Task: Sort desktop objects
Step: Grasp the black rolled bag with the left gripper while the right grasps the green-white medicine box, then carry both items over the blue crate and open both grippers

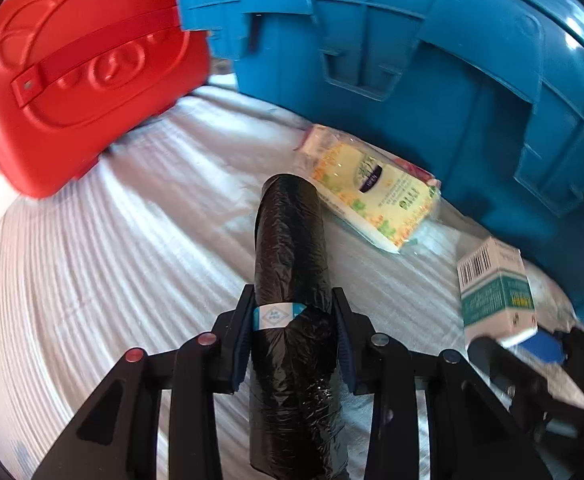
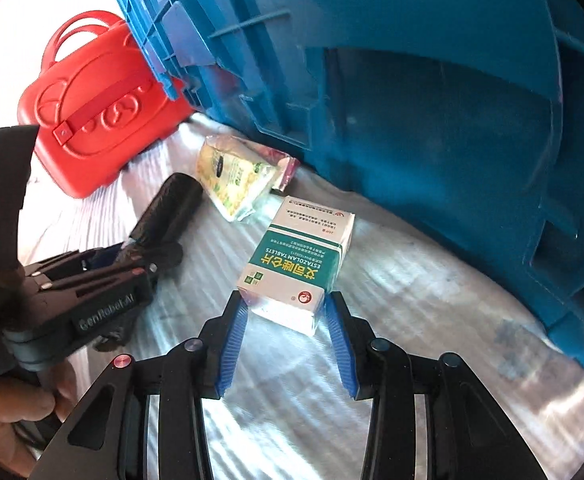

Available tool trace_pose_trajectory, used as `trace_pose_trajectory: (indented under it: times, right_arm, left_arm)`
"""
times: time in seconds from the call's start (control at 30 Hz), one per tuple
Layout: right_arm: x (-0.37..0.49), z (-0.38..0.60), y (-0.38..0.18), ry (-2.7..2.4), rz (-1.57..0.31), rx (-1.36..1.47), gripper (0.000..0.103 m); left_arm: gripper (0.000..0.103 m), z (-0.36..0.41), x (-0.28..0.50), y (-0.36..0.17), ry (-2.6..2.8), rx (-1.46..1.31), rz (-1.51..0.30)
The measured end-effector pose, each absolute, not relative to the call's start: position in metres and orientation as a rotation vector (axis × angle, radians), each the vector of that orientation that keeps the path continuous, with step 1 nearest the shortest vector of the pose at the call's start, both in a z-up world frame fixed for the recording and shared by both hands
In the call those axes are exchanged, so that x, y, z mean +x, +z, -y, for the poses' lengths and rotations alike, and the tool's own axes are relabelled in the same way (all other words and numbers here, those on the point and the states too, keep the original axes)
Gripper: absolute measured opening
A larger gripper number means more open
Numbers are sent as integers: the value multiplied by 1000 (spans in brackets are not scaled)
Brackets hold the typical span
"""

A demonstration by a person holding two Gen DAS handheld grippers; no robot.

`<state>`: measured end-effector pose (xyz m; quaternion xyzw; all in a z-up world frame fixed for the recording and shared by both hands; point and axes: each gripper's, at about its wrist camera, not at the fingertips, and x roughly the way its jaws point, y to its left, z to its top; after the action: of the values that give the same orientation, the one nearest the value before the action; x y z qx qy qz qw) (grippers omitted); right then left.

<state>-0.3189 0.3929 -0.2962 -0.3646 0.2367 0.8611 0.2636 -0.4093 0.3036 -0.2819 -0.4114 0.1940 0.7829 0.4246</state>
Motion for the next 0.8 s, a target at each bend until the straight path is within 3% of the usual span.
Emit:
trace_pose_trajectory:
  times: [0.2, 0.4, 0.6, 0.8]
  right_arm:
    - [-314, -387, -285, 2410, -603, -982, 40]
    - [-302, -372, -263, 2521, -569, -997, 40]
    - [-278, -347, -221, 2635, -532, -975, 40]
    - [-248, -318, -164, 2750, -451, -891, 40]
  left_arm:
    - [34, -291, -411, -276, 2052, -1066, -407]
    - [34, -255, -392, -237, 2131, -1007, -361]
    - [34, -215, -351, -188, 2251, -975, -381]
    - [34, -171, -303, -153, 2402, -1020, -255]
